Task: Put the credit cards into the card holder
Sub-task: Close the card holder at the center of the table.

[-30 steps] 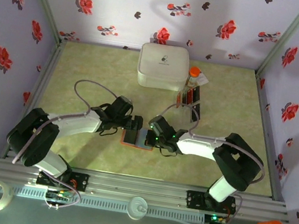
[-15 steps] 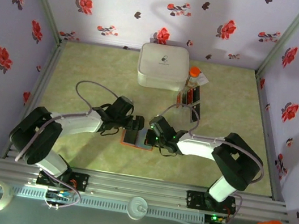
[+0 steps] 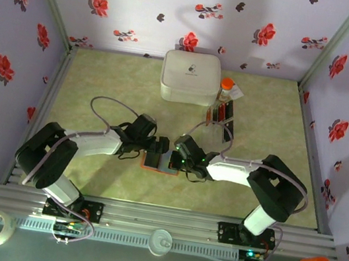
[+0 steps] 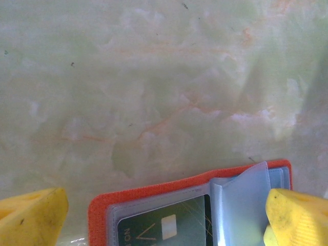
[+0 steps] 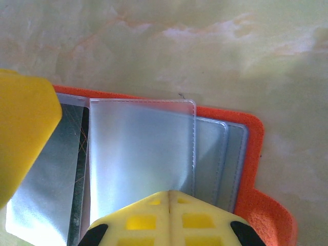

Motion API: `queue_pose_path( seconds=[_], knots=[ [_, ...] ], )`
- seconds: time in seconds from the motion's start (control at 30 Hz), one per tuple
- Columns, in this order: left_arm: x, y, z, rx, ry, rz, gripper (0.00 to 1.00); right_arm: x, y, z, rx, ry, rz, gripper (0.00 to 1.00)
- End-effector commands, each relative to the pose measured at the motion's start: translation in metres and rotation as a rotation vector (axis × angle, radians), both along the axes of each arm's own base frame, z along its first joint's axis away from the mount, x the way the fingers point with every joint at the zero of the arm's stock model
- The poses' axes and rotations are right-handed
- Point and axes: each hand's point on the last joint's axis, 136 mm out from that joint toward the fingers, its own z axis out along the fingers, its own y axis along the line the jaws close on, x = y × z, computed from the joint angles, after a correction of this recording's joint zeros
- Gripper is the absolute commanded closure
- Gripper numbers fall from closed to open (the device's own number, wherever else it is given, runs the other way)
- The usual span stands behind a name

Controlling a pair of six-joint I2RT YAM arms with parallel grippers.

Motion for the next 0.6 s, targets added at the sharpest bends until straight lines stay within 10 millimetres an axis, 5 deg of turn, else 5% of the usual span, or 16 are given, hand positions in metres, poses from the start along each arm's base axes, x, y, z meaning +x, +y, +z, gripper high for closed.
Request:
queue_pose_path(
  seconds=[0.0, 0.37, 0.57],
  knots=[
    [-0.005, -0.007, -0.002, -0.028, 0.016, -0.005, 0.0, -0.016, -0.024, -0.032, -0.098, 0.085, -0.025, 0.99],
    [-0.007, -0.015, 0.026, -0.125, -0.017, 0.015, 0.0, -0.015, -0.023, -0.031, -0.092, 0.085, -0.026, 0.98],
    [-0.008, -0.019, 0.039, -0.191, -0.033, 0.03, 0.0, -0.009, -0.016, -0.006, -0.061, 0.055, -0.003, 0.94]
  ],
)
